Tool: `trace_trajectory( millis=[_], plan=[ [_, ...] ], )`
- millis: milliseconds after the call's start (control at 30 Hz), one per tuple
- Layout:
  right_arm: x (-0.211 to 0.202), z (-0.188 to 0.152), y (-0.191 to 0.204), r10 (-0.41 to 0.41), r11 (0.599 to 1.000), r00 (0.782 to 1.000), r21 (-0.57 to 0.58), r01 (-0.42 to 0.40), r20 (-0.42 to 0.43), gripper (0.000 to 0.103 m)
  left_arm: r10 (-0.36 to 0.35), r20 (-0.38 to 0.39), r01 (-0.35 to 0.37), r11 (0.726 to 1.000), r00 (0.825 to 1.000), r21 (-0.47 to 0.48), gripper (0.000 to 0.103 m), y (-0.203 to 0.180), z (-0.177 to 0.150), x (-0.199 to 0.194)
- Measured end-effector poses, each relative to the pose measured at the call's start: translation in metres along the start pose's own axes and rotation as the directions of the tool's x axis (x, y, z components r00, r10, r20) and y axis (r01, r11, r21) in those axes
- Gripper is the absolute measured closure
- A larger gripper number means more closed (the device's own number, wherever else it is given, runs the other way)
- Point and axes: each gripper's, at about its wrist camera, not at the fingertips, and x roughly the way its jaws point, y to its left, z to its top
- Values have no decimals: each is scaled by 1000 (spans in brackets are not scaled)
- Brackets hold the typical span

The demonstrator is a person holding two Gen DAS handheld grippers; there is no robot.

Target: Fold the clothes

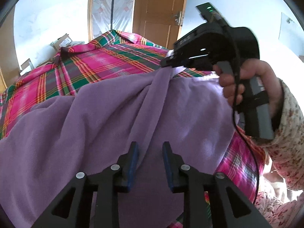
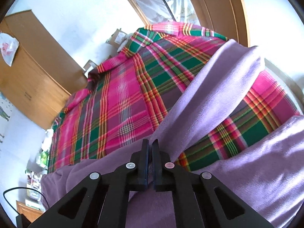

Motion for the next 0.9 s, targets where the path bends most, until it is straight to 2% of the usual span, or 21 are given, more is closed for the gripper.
trace_trajectory(
  millis=[200, 367, 500, 600, 733, 900],
  plan=[
    [-16, -6, -4, 31, 999, 999, 26, -32, 39, 100, 107, -17, -107, 994, 994, 13, 76, -5, -2, 4],
    [-26, -12, -11, 74, 995, 994, 59, -79, 84, 100, 153, -24, -152, 987, 988, 41, 76, -11, 2, 11],
    [-34, -20, -17, 76, 994, 991, 66, -83, 106, 100, 126, -23, -126, 992, 992, 0, 76, -3, 4, 9],
    [-39, -25, -21, 72, 995, 991, 66, -80, 116, 100, 105, -13, -106, 994, 994, -39, 87, 4, 6, 5],
    [-41, -31, -27, 61, 996, 991, 62, -68, 117, 100, 60, 18, -59, 997, 998, -52, 96, 7, 6, -2],
    [-42, -35, -34, 61, 996, 992, 53, -67, 108, 100, 18, 55, -15, 998, 998, -53, 99, 7, 2, -12]
  ],
)
